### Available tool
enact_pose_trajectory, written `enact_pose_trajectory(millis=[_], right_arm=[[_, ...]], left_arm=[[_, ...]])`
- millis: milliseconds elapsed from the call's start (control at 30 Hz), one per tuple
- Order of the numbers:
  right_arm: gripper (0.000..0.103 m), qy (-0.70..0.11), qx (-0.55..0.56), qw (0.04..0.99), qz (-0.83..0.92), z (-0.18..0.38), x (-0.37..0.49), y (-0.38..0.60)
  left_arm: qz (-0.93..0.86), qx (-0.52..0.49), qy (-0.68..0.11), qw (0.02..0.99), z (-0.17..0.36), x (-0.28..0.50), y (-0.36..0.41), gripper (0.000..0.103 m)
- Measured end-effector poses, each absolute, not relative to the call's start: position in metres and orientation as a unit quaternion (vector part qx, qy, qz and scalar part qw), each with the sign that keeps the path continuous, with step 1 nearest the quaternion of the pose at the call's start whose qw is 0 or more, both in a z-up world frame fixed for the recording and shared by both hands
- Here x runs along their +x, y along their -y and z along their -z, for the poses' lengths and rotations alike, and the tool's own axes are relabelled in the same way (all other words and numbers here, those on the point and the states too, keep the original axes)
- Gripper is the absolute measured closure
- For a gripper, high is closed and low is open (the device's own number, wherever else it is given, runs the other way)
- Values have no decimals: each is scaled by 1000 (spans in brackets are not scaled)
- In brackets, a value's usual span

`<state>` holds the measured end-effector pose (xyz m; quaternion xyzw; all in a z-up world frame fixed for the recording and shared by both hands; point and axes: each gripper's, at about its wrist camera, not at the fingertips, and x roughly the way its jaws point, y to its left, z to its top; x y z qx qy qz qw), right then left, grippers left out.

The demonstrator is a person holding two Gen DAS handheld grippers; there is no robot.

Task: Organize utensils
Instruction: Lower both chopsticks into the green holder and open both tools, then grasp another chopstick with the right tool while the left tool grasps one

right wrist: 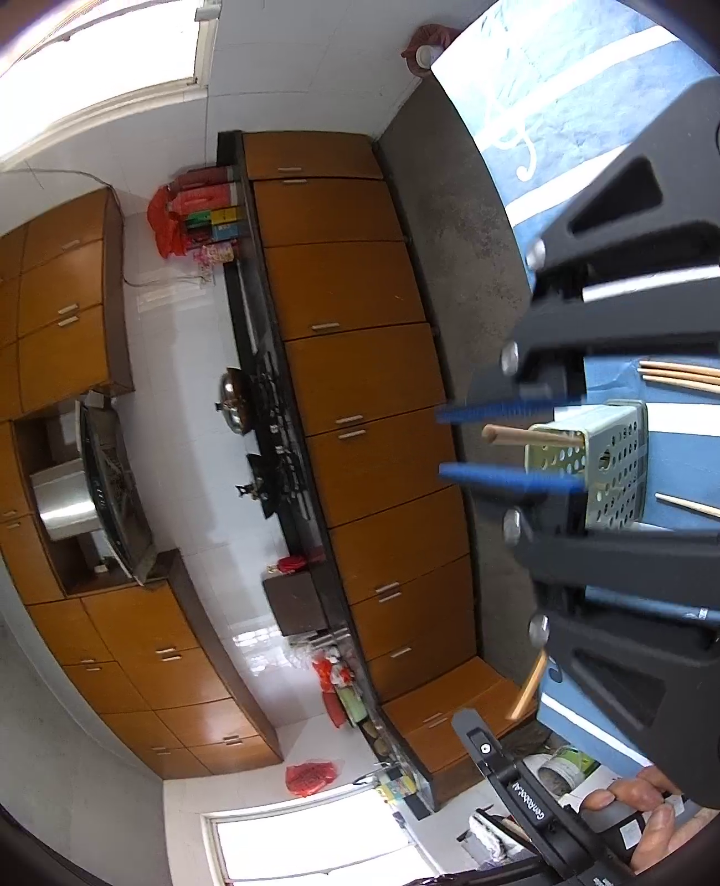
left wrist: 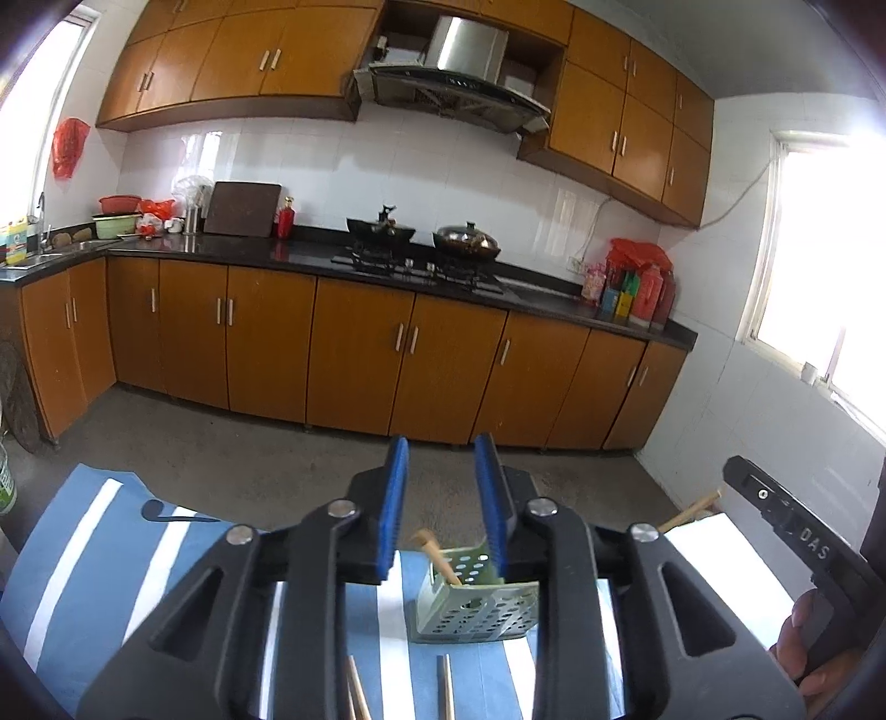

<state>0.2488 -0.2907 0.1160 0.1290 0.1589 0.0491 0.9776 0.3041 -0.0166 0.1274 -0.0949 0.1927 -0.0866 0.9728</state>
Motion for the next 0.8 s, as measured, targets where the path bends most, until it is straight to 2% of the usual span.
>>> enact_pose_trajectory(millis=[167,300,533,567,600,800], right_arm=[[72,-160,127,979,-29,-114,220,305],[72,-206,120,971,-7,-77,200,318],[73,-359,115,926,-17,42,193,312],[77,-378,116,918,-24,58,192,308],[80,-389,115,914,-27,69,190,303],[80,-421,107,900,-37,101,192,283]], left_arm=[[65,-98,-182,976,-135,272,-5,71],[46,-93,-192,976,-119,242,-25,66],[12,-59,-283,957,-30,208,-52,66],[9,-57,-299,952,-15,204,-53,66],[7,-55,-310,949,-4,201,-53,66],[15,-69,-371,926,51,186,-57,67]])
